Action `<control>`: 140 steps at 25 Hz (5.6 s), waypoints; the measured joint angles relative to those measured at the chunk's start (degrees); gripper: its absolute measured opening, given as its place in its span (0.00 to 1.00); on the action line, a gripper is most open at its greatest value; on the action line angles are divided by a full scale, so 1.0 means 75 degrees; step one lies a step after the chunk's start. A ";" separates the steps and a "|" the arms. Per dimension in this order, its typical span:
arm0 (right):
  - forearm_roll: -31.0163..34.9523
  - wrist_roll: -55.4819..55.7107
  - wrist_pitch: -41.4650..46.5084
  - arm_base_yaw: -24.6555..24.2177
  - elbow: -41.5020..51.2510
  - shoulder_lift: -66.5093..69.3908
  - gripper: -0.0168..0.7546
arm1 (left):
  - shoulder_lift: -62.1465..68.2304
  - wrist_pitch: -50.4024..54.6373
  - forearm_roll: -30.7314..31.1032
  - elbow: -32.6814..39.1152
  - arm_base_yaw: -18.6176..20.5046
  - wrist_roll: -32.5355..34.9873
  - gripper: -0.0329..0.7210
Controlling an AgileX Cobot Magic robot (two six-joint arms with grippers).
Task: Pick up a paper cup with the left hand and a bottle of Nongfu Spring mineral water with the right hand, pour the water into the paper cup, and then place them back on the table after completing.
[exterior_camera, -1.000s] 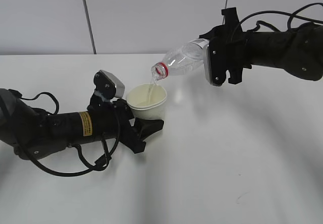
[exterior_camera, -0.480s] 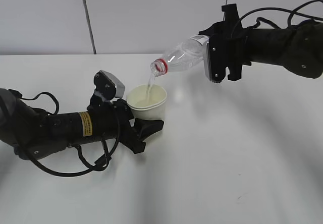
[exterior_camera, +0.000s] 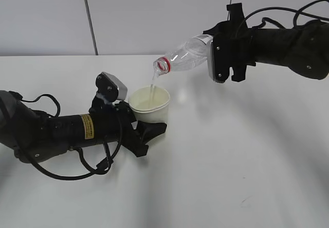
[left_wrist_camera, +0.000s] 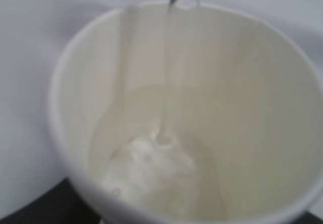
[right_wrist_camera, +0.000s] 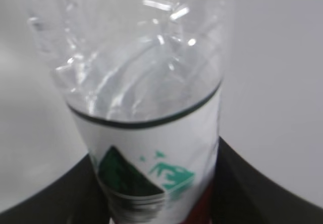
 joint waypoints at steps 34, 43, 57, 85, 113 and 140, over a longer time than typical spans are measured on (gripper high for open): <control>-0.0287 0.5114 0.0159 0.0000 0.0000 0.0000 0.49 | 0.0008 0.0007 -0.0090 0.0000 0.0000 0.0000 0.57; -0.0287 0.7457 0.0217 0.0000 0.0014 0.0000 0.49 | 0.0008 0.0007 -0.0151 0.0000 0.0000 0.0000 0.57; -0.0287 0.9953 -0.0321 -0.0324 0.0224 -0.0003 0.49 | 0.0008 0.0015 -0.0504 0.0000 0.0000 0.0000 0.57; -0.0305 1.1037 -0.3361 -0.0894 0.1295 0.0384 0.49 | 0.0008 0.0060 -0.1132 0.0000 0.1544 0.0549 0.57; -0.0244 1.1080 -0.3392 -0.0894 0.1295 0.0563 0.49 | 0.0613 -0.0008 -0.3037 -0.0333 0.1771 0.1639 0.57; -0.0196 1.1080 -0.3655 -0.0894 0.1295 0.1139 0.49 | 0.0888 -0.0152 -0.3097 -0.0487 0.1771 0.1639 0.57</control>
